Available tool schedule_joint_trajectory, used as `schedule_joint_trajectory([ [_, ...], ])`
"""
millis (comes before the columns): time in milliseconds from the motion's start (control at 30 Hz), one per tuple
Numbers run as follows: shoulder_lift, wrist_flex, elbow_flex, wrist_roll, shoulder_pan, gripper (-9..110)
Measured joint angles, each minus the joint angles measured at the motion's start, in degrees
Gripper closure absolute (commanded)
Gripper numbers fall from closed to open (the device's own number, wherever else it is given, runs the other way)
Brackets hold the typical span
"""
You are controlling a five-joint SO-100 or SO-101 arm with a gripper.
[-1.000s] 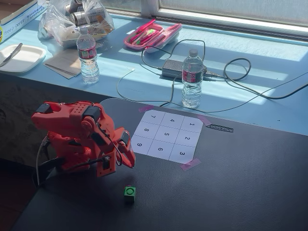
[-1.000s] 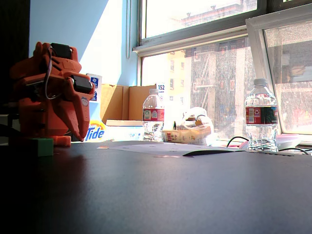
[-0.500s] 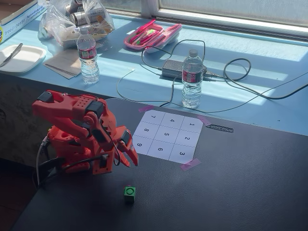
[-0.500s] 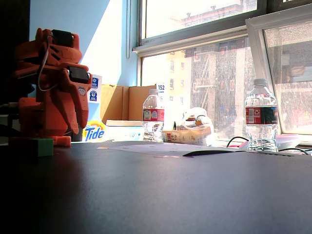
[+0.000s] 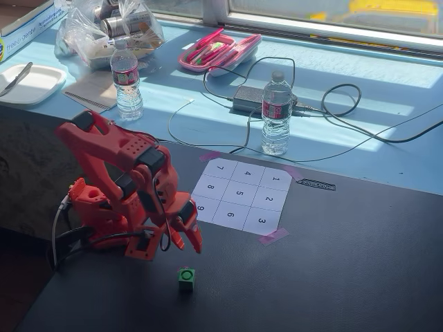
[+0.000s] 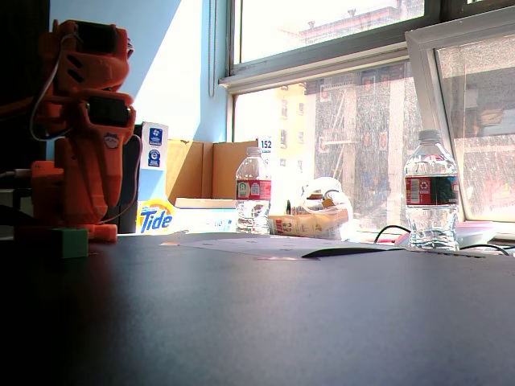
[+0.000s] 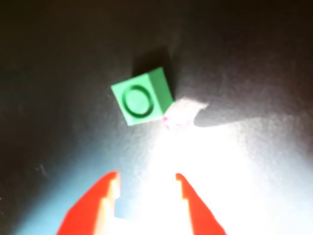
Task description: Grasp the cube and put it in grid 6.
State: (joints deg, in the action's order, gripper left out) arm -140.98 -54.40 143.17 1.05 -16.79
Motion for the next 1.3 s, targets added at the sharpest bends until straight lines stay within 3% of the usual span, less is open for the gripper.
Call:
schedule_joint_trajectory([
  [800,18.81,4.66,-9.67,0.09,-6.68,75],
  [1300,30.32,-4.92,-19.51,-8.44,-7.73,74],
])
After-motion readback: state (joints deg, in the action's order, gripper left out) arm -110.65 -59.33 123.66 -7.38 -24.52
